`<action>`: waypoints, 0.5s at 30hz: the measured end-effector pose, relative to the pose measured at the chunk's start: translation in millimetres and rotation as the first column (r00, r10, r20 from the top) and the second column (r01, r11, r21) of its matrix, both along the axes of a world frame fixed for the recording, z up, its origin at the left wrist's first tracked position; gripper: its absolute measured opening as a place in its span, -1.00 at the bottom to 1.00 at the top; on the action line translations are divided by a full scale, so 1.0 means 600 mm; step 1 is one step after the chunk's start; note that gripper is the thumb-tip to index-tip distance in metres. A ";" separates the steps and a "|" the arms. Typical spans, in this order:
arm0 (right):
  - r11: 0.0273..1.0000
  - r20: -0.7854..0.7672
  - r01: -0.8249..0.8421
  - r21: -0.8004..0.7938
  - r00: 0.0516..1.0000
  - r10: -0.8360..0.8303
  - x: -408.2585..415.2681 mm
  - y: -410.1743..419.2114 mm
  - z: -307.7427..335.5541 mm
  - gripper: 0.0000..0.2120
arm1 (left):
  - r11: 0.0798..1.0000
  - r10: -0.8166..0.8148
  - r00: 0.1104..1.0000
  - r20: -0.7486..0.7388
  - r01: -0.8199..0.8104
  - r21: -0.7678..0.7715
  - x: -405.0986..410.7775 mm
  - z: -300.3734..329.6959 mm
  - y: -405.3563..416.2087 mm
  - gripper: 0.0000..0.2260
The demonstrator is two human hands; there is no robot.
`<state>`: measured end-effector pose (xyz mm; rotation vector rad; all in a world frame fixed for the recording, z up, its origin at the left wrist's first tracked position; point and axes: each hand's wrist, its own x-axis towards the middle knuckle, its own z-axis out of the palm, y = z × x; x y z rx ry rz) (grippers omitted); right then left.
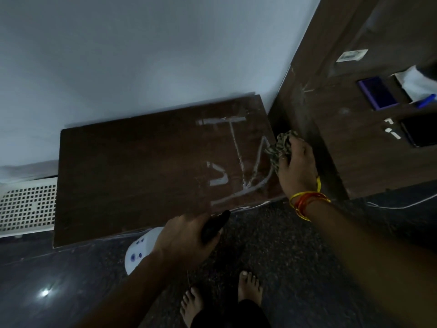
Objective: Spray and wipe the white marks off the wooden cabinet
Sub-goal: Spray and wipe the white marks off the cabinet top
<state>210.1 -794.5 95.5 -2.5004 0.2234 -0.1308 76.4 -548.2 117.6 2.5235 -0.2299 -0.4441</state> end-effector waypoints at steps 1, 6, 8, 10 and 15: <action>1.000 -0.006 -0.003 0.003 1.000 0.003 -0.001 -0.002 0.001 -0.51 | 1.000 0.009 1.000 -0.011 -0.009 0.005 -0.003 -0.001 0.009 -0.57; 1.000 -0.028 -0.007 -0.008 1.000 0.007 0.001 0.000 -0.001 -0.50 | 0.990 0.143 0.987 -0.070 -0.144 -0.005 -0.010 0.008 0.052 -0.58; 1.000 -0.042 -0.020 -0.003 0.999 0.020 0.001 0.006 -0.003 -0.50 | 0.961 0.256 0.964 -0.072 -0.262 -0.085 -0.009 0.014 0.061 -0.55; 0.999 -0.048 -0.037 0.007 0.998 0.037 0.000 0.012 -0.007 -0.51 | 0.911 0.377 0.923 -0.079 -0.385 -0.145 -0.002 0.023 0.059 -0.62; 0.997 -0.106 -0.076 0.014 0.991 0.077 -0.012 0.029 -0.015 -0.51 | 0.783 0.566 0.824 -0.028 -0.548 -0.294 0.033 0.043 0.018 -0.75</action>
